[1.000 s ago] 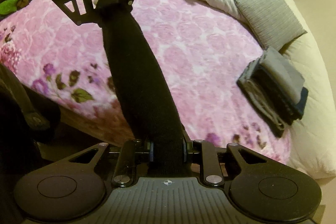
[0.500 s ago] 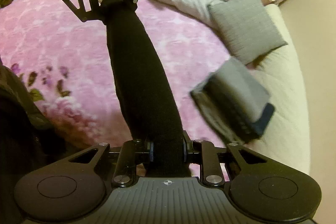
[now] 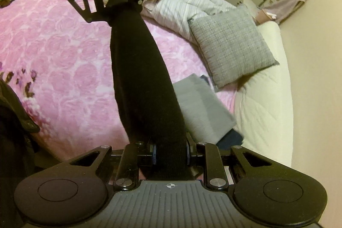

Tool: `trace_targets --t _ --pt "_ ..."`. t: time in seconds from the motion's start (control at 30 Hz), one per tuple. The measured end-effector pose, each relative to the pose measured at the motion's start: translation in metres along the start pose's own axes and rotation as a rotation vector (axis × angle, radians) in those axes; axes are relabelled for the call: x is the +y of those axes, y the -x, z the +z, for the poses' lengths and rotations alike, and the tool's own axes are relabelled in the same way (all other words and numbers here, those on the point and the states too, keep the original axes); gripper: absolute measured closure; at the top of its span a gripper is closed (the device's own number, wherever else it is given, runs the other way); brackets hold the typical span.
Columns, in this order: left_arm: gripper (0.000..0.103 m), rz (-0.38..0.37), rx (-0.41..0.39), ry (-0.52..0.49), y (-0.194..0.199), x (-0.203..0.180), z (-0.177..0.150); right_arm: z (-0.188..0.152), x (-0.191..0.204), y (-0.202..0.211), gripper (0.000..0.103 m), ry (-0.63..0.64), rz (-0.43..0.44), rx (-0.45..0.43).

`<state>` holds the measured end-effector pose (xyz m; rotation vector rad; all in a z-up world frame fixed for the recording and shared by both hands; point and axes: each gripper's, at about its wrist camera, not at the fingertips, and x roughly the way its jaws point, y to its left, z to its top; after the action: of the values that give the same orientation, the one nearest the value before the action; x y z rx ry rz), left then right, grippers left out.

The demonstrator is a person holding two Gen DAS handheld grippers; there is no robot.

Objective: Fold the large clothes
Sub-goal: 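Lower the black sweater onto the folded clothes stack with both grippers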

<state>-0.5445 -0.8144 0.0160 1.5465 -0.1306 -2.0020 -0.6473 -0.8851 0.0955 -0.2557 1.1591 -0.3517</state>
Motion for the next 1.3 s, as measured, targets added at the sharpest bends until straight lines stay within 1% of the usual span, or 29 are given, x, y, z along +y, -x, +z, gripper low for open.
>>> trace_targets --t 0.1,0.17,0.2,0.27,0.33,0.4,0.43,0.47,0.53,0.57,0.6,0.63,0.67,0.7,0.73,0.77,0.83,0.9,0.93,1.03,1.13,1.17,1.2,1.3 --pt "0.080 0.034 0.019 0.039 -0.019 0.041 0.033 -0.006 -0.060 -0.007 0.083 0.042 0.015 -0.031" --pt "0.080 0.077 0.019 0.070 -0.029 0.071 0.052 -0.010 -0.100 -0.011 0.083 0.064 0.005 -0.058" --pt "0.080 0.111 0.018 0.088 -0.035 0.087 0.063 -0.011 -0.122 -0.013 0.083 0.075 -0.012 -0.074" --pt "0.080 0.181 0.014 0.116 -0.048 0.117 0.081 -0.013 -0.160 -0.018 0.083 0.097 -0.052 -0.104" --pt "0.080 0.263 0.007 0.129 -0.061 0.135 0.089 -0.012 -0.192 -0.027 0.083 0.117 -0.117 -0.144" --pt "0.080 0.354 0.004 0.121 -0.082 0.140 0.093 -0.017 -0.209 -0.040 0.083 0.163 -0.206 -0.188" --pt "0.080 0.386 0.003 0.110 -0.096 0.137 0.093 -0.022 -0.212 -0.048 0.083 0.177 -0.237 -0.208" --pt "0.080 0.420 0.000 0.106 -0.116 0.128 0.089 -0.030 -0.212 -0.058 0.083 0.185 -0.265 -0.233" --pt "0.081 0.418 0.005 0.145 -0.160 0.105 0.077 -0.051 -0.202 -0.091 0.082 0.206 -0.320 -0.274" --pt "0.081 0.405 0.015 0.161 -0.184 0.091 0.071 -0.067 -0.190 -0.115 0.082 0.198 -0.330 -0.286" --pt "0.080 0.366 0.044 0.166 -0.221 0.067 0.060 -0.080 -0.180 -0.141 0.082 0.184 -0.323 -0.285" --pt "0.080 0.333 0.073 0.149 -0.246 0.049 0.053 -0.094 -0.167 -0.169 0.082 0.174 -0.298 -0.268" --pt "0.081 0.289 0.110 0.131 -0.274 0.028 0.045 -0.108 -0.152 -0.201 0.082 0.177 -0.259 -0.237" --pt "0.082 0.260 0.134 0.125 -0.296 0.007 0.038 -0.120 -0.138 -0.227 0.082 0.183 -0.218 -0.205" --pt "0.082 0.301 0.130 0.110 -0.303 -0.006 0.035 -0.132 -0.124 -0.249 0.082 0.190 -0.178 -0.160" --pt "0.082 0.354 0.122 0.096 -0.305 -0.016 0.033 -0.140 -0.113 -0.260 0.082 0.199 -0.173 -0.148" --pt "0.082 0.360 0.095 0.121 -0.300 -0.016 0.031 -0.153 -0.102 -0.263 0.082 0.185 -0.204 -0.185" --pt "0.082 0.357 0.106 0.071 -0.301 -0.010 0.036 -0.159 -0.104 -0.263 0.082 0.148 -0.210 -0.192" --pt "0.081 0.356 0.114 0.035 -0.301 -0.009 0.038 -0.160 -0.104 -0.262 0.082 0.144 -0.217 -0.195" --pt "0.081 0.365 0.122 -0.022 -0.298 -0.003 0.046 -0.159 -0.106 -0.263 0.081 0.143 -0.234 -0.187" --pt "0.081 0.370 0.121 -0.015 -0.296 -0.004 0.040 -0.157 -0.102 -0.264 0.081 0.154 -0.246 -0.185" --pt "0.081 0.370 0.125 -0.014 -0.295 -0.008 0.035 -0.157 -0.097 -0.264 0.081 0.165 -0.259 -0.181" --pt "0.082 0.376 0.128 -0.012 -0.295 -0.021 0.030 -0.157 -0.095 -0.265 0.081 0.171 -0.265 -0.177" --pt "0.082 0.429 0.123 0.020 -0.300 -0.036 0.028 -0.158 -0.088 -0.271 0.080 0.165 -0.278 -0.182"
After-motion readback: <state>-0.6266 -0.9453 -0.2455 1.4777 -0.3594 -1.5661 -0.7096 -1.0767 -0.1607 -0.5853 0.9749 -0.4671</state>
